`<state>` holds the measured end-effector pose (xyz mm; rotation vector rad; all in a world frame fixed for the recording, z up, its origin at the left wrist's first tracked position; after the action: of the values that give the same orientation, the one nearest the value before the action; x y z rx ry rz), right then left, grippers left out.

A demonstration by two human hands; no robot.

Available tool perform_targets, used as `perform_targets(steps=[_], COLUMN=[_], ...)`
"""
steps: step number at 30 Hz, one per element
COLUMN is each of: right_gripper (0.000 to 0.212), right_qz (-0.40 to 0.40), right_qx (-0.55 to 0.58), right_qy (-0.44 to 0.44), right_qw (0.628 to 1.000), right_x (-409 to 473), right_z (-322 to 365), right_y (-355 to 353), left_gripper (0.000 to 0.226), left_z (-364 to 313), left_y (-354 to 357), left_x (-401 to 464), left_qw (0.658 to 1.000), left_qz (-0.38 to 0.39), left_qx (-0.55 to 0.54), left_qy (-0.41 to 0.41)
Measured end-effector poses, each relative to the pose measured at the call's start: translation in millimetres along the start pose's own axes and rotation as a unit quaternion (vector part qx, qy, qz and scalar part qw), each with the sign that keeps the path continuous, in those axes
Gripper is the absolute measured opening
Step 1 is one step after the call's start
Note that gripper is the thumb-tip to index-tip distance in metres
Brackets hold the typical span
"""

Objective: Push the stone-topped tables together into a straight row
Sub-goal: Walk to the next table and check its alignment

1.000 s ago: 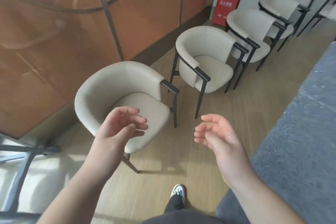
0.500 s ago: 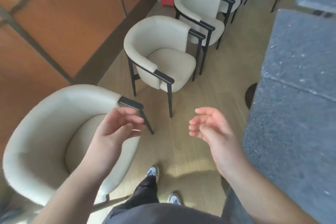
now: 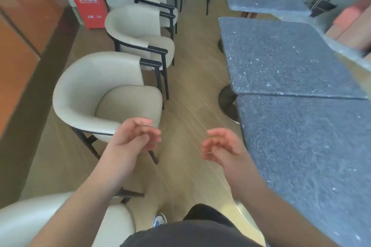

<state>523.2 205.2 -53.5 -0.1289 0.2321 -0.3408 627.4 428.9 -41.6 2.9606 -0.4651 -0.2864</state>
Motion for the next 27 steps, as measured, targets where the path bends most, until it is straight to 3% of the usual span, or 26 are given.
perform_targets(steps=[9, 14, 19, 21, 27], right_gripper=[0.035, 0.037, 0.035, 0.032, 0.026], right_qz=[-0.177, -0.221, -0.232, -0.241, -0.325], right_qx=[0.128, 0.168, 0.205, 0.236, 0.370], right_qy=[0.047, 0.064, 0.158, 0.200, 0.308], right_qw=[0.975, 0.959, 0.938, 0.920, 0.814], right_x=[82, 160, 247, 275, 296], right_z=[-29, -49, -83, -105, -178], right_y=[-79, -140, -198, -213, -234], left_gripper=[0.039, 0.038, 0.033, 0.028, 0.021], left_z=[21, 30, 54, 78, 171], left_y=[118, 186, 242, 263, 313], left_x=[140, 239, 326, 355, 409], left_qw=[0.982, 0.973, 0.961, 0.950, 0.890], left_qz=[0.163, 0.198, 0.185, 0.180, 0.153], left_qx=[0.063, 0.064, 0.095, 0.091, 0.098], left_qy=[-0.078, -0.098, -0.181, -0.238, -0.419])
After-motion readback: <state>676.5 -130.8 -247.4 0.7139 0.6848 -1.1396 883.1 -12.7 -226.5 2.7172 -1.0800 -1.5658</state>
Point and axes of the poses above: each hand's wrist, its own x-axis towards the middle knuckle, its own y-axis out of the palm, z = x × y, the point moved 7 cm from there along x, towards the middle knuckle, and after that the axes turned 6 degrees about -x, right-handed, at the moved point
